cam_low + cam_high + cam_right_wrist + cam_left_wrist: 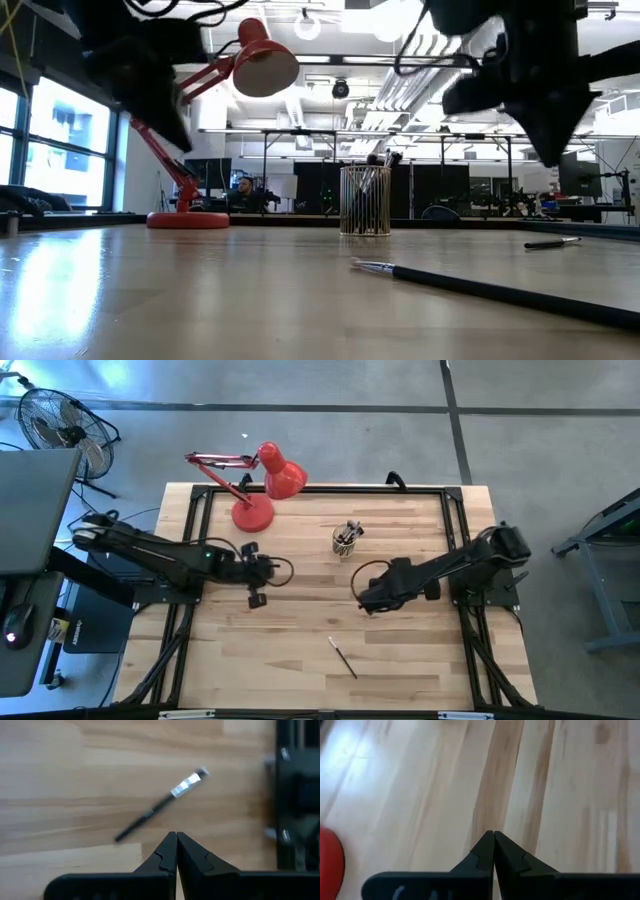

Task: Put items in baskets/containers
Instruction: Put the black eyeshadow brush into the yellow container

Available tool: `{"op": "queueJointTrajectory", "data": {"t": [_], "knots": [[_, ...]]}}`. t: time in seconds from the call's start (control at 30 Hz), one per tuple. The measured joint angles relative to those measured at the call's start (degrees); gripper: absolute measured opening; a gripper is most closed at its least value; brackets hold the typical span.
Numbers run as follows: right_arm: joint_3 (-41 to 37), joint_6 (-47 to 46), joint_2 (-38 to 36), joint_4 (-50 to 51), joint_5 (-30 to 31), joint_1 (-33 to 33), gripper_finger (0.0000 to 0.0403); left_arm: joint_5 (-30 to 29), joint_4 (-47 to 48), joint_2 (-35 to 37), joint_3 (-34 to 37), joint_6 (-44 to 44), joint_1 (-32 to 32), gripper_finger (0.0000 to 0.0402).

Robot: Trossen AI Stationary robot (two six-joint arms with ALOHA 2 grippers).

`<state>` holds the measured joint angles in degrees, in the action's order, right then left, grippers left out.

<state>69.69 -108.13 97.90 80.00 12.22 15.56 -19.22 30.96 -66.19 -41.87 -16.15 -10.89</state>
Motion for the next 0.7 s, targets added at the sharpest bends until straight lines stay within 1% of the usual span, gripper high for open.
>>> {"op": "queueJointTrajectory", "data": {"t": [0.07, 0.17, 0.2, 0.33, 0.43, 0.7], "knots": [[-0.73, -2.31, 0.76, -0.15, -2.65, -0.6, 0.0005, -0.19, 1.52, 1.27, 1.6, 1.01, -0.01, 0.0001], [-2.86, -5.81, 0.8, -0.03, -3.9, -1.03, 0.0019, 0.72, -0.03, 0.98, 2.63, 1.32, -0.01, 0.0001], [-3.54, -6.84, 0.7, -0.22, -4.25, -1.24, 0.0025, 0.95, 1.1, 1.15, 3.09, 1.36, -0.01, 0.0001], [-6.67, -9.56, 0.12, -0.59, -5.6, -2.19, 0.0055, 4.11, 0.59, 1.12, 3.81, 2.51, -0.01, 0.0001], [-9.53, -10.63, 0.03, -1.44, -6.75, -3.38, 0.0081, 4.32, 0.37, 1.07, 4.18, 2.83, -0.01, 0.0001], [-15.18, -12.31, -0.16, -9.79, -5.7, -6.45, 0.0133, 5.29, 0.59, 1.11, 4.18, 4.33, -0.01, 0.0001]]}}
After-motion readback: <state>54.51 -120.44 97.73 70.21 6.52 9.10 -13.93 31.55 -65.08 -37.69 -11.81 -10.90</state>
